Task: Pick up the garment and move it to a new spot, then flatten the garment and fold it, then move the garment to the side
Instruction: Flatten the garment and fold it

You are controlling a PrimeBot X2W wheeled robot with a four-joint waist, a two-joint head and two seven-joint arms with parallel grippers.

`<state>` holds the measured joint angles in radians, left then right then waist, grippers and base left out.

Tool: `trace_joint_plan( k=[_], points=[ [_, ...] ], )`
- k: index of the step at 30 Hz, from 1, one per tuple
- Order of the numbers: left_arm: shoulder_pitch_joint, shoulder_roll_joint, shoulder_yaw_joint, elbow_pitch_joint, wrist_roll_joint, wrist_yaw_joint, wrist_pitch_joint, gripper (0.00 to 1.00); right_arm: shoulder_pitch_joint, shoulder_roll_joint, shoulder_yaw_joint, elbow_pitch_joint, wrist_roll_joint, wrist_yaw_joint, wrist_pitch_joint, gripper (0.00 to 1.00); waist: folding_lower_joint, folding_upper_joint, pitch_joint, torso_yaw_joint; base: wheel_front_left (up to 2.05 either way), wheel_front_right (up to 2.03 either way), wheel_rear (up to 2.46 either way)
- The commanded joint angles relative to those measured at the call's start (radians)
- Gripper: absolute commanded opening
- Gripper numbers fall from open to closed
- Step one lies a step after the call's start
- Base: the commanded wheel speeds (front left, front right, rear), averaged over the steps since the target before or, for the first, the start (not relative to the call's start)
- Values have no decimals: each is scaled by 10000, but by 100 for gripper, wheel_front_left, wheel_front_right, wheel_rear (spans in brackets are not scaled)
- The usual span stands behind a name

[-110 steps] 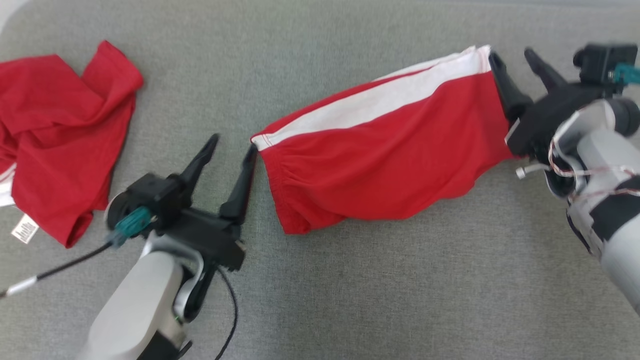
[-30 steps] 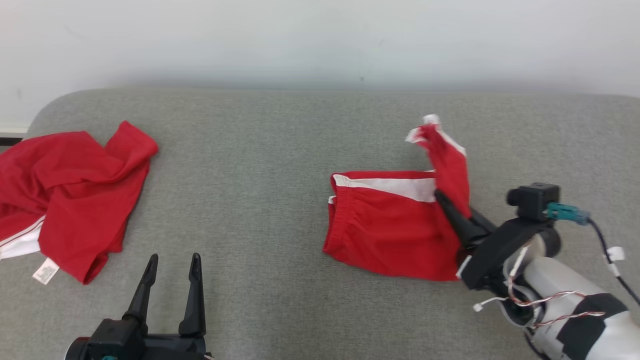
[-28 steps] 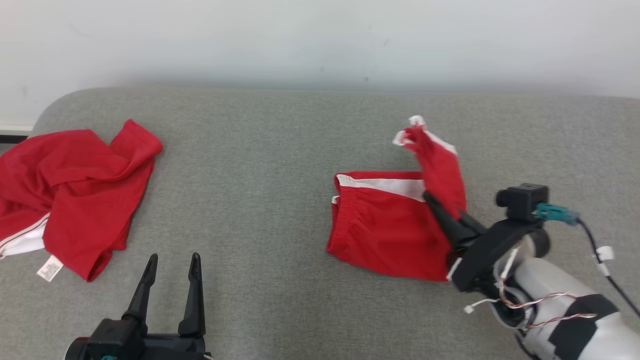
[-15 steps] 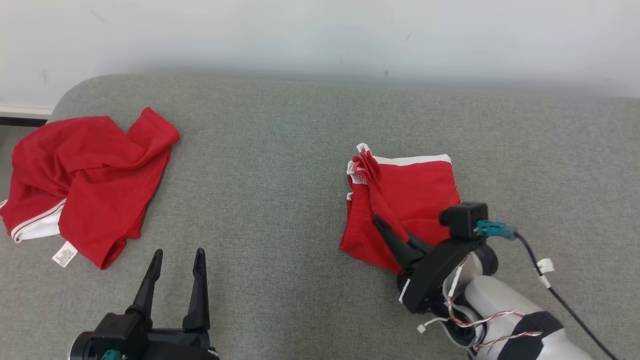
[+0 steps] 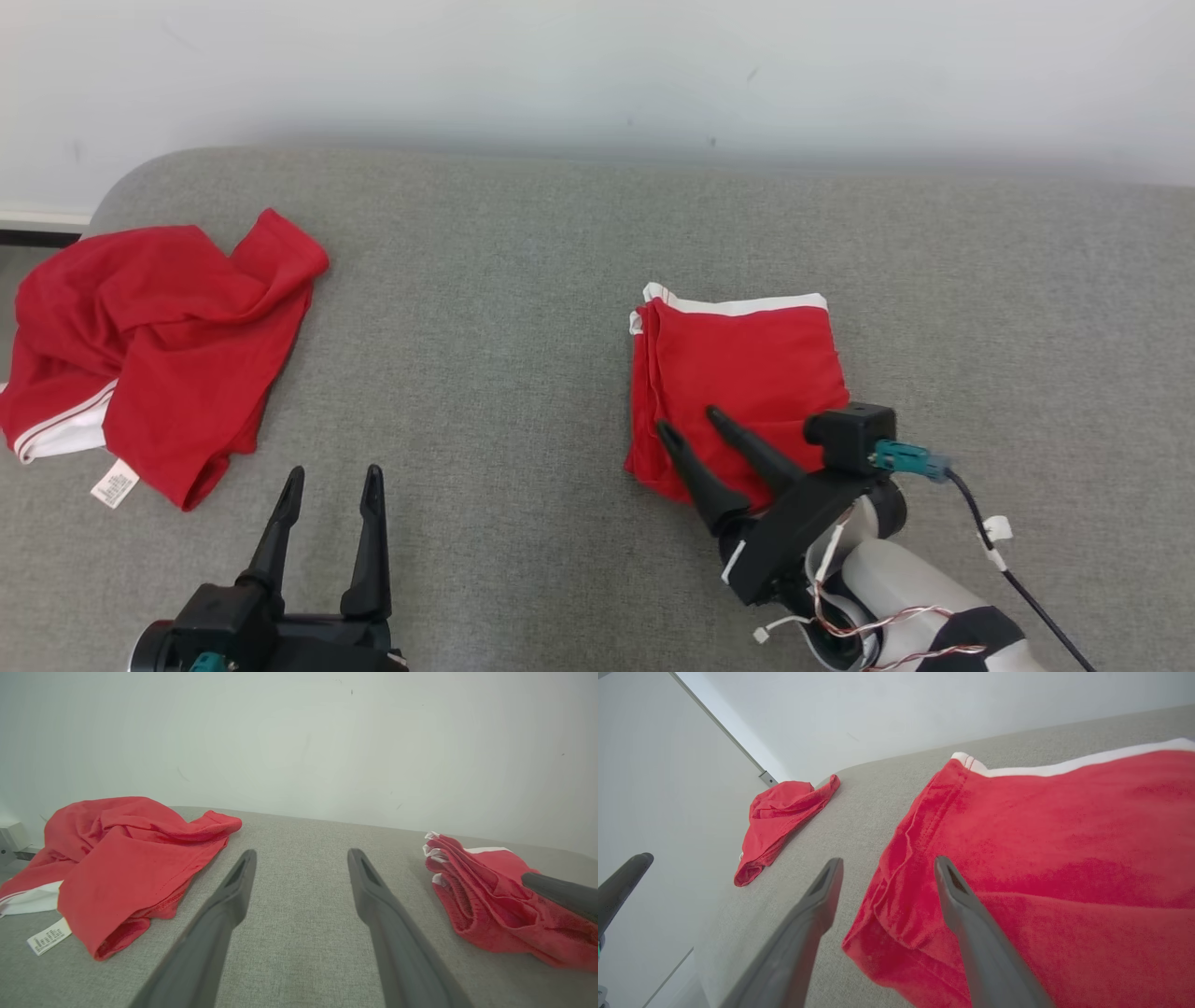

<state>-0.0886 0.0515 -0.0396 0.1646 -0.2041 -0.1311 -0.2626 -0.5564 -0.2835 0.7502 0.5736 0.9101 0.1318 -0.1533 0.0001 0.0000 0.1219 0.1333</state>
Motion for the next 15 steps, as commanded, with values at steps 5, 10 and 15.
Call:
trace_joint_plan(
  k=[5, 10, 15],
  points=[
    [204, -16, 94, -43, 121, 17, -33, 100, 303, -426, -477, -481, -306, -24, -659, 100, -1, 0, -175, -190, 0, 0, 0],
    [289, -13, 139, -110, 275, 17, -33, 100, 670, -737, -1576, -887, -694, -24, -1036, 100, -1, 0, -201, -314, 0, 0, 0],
    [346, -15, 192, -147, 461, 17, -33, 100, 1160, -867, -2805, -1131, -1314, -24, -1115, 80, -1, 0, -196, -373, 0, 0, 0]
  ],
)
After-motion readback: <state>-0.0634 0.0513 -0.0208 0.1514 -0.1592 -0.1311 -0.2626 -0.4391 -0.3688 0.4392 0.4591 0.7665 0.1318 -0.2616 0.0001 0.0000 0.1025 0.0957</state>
